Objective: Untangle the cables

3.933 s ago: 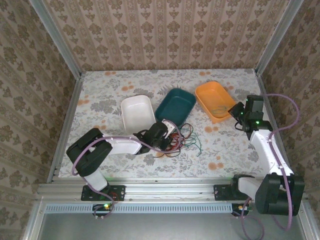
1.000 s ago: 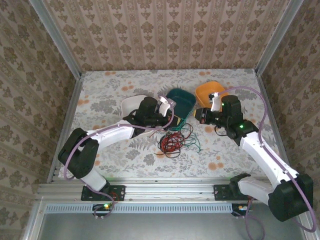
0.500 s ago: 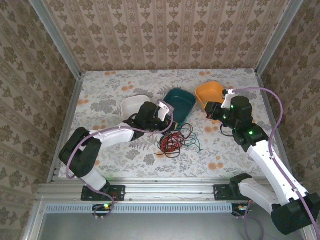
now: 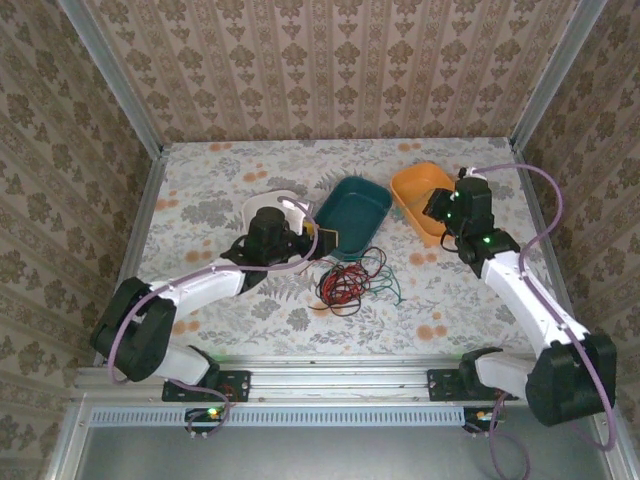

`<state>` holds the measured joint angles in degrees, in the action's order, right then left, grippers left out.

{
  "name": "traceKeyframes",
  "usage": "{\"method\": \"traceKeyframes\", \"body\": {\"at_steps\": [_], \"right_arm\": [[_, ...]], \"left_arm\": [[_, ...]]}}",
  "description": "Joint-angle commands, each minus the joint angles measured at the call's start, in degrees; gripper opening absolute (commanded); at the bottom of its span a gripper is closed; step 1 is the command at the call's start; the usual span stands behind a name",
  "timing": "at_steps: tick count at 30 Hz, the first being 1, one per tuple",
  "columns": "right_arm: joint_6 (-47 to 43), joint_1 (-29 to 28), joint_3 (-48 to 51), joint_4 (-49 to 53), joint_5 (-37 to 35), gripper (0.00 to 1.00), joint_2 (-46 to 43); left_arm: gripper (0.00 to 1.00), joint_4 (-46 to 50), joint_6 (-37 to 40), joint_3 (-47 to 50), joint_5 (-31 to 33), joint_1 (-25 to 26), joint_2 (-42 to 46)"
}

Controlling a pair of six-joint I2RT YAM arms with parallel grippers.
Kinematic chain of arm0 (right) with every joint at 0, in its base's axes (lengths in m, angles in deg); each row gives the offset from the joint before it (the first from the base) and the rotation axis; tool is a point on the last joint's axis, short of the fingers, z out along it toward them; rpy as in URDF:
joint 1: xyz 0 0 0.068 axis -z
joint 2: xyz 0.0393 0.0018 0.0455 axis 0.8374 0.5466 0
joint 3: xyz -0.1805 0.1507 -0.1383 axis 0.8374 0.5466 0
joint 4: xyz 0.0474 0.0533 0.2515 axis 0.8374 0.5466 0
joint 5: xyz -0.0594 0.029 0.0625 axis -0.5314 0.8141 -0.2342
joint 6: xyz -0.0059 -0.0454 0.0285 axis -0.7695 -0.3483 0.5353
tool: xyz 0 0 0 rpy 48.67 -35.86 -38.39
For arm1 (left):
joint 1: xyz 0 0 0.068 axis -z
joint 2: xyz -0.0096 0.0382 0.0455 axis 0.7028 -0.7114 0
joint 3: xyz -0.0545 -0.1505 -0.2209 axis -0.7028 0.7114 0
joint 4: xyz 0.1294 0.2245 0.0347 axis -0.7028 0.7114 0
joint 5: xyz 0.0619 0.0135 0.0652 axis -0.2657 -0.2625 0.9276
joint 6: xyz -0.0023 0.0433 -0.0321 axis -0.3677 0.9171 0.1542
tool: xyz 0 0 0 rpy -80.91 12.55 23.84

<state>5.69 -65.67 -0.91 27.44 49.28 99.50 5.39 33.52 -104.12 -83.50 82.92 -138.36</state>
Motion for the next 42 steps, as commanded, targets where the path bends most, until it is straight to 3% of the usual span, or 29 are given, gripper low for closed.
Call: {"method": "traceKeyframes", "body": {"at_steps": [1,9,20,22,25,27,35,42], "right_arm": [[2.04,0.75,-1.77,-8.34,-9.77,0.0,3.68],[9.9,1.85,0.25,-22.2,-15.28,0.0,11.09],[16.03,2.12,-2.58,-18.49,-17.4,0.0,23.67],[17.3,2.03,-3.51,-14.27,-16.36,0.1,24.95],[18.24,1.85,-2.67,-10.96,-16.23,0.42,24.12],[17.94,1.88,-1.2,-10.55,-16.89,0.51,21.99],[14.24,2.18,-0.15,-2.87,-17.06,0.59,15.7],[10.1,0.45,3.22,0.5,-6.07,0.59,9.26]], "left_arm": [[0.7,-1.07,-1.94,1.3,1.75,0.06,0.54],[0.71,-1.09,-2.78,0.85,0.15,0.15,-1.3],[0.74,-1.01,-3.17,-1.94,-2.06,0.13,-4.42],[0.74,-0.74,-3.02,-2.2,-2.06,0.24,-4.4],[0.76,-0.25,-2.86,-2.28,-1.84,0.32,-4.13],[0.76,0.06,-2.61,-2.21,-1.55,0.5,-3.82],[0.77,0.73,-1.95,-2.45,-0.3,1.79,-3.75],[0.77,3.27,0.14,-3.84,1.76,3.84,-4.53]]}}
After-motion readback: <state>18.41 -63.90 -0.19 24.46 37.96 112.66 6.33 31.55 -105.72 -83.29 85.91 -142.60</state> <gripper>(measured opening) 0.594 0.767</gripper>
